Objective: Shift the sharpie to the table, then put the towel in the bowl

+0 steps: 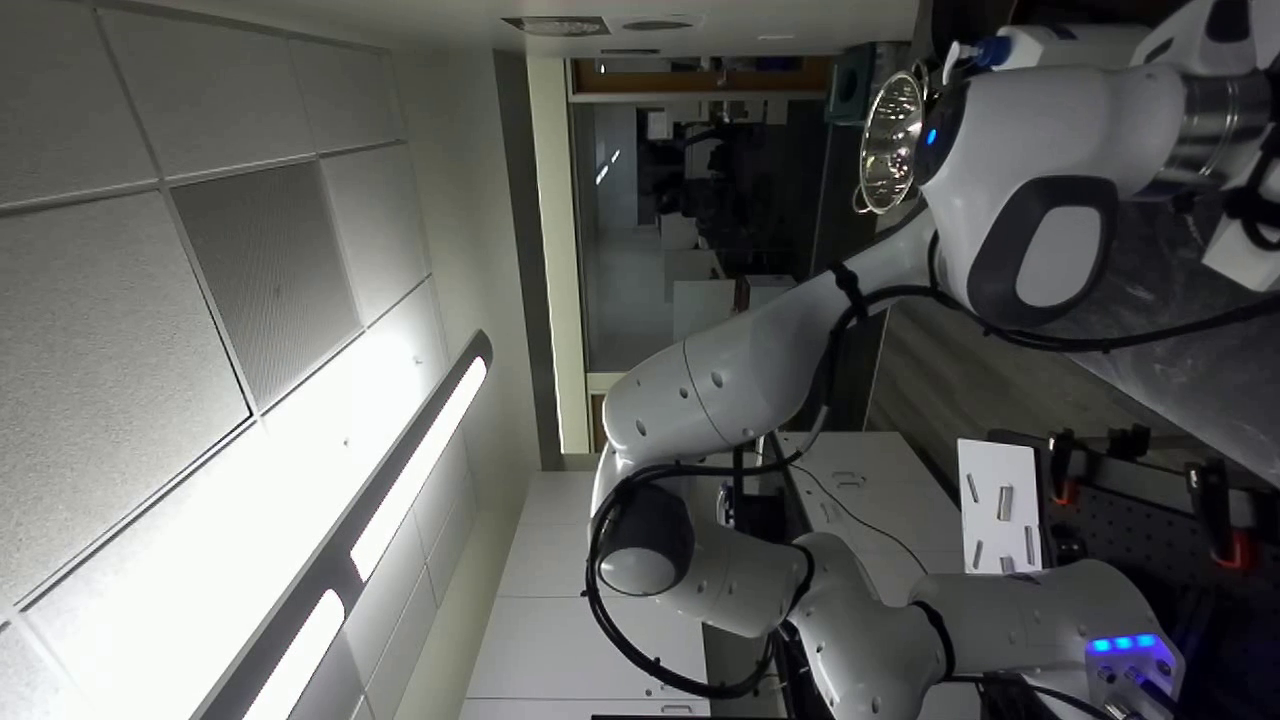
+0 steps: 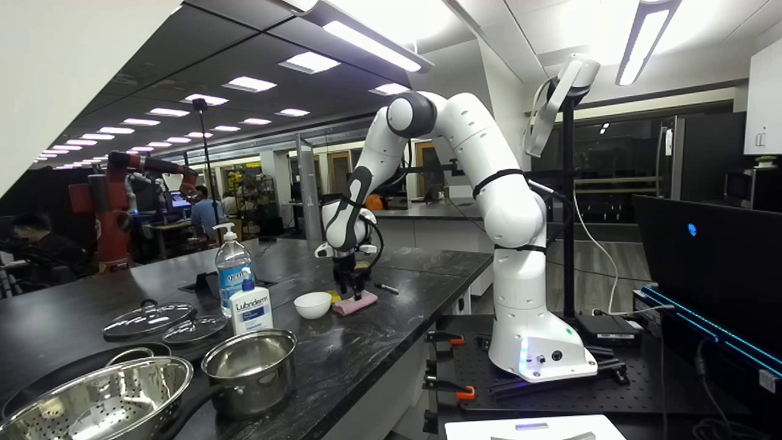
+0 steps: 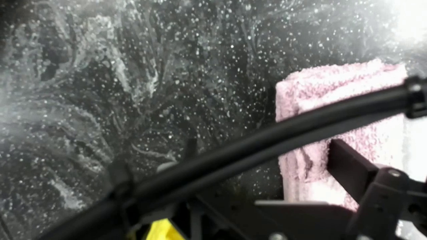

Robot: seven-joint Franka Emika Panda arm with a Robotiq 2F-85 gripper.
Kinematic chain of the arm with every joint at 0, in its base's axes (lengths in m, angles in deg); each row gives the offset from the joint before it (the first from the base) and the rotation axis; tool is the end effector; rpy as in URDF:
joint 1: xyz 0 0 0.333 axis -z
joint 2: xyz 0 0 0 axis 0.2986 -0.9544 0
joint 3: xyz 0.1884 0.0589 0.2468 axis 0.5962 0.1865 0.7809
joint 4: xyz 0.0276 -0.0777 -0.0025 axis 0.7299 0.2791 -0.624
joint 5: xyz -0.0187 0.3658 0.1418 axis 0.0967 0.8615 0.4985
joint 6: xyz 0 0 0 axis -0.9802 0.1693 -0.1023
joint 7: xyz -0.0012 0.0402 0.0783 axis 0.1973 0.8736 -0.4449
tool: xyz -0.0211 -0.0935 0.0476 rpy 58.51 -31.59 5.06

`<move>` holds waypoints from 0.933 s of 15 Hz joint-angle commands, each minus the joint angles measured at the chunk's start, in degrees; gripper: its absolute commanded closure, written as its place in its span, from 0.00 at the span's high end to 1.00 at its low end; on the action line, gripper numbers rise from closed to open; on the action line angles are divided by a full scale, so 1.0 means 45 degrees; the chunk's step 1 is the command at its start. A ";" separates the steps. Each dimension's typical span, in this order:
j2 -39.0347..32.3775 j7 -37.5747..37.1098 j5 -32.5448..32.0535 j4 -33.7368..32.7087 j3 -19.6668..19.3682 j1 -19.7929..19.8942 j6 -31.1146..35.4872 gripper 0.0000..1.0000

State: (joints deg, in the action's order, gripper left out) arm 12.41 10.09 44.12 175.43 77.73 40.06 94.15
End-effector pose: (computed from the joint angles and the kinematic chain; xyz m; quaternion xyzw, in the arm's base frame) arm 0.4870 -0.3029 0.1916 0.9136 0.3995 -0.0484 0.0586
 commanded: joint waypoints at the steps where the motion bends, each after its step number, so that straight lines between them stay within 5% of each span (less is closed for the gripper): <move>1: -0.0125 -0.0357 -0.0006 -0.0543 0.0056 -0.0165 -0.0573 0.68; 9: 0.0025 -0.1493 -0.0048 -0.1035 -0.0031 -0.0498 -0.1243 0.05; 14: 0.0513 -0.2586 -0.0157 -0.0830 -0.0108 -0.0774 -0.1443 0.02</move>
State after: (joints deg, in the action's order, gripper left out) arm 12.49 2.15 44.12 171.54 77.81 37.90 90.26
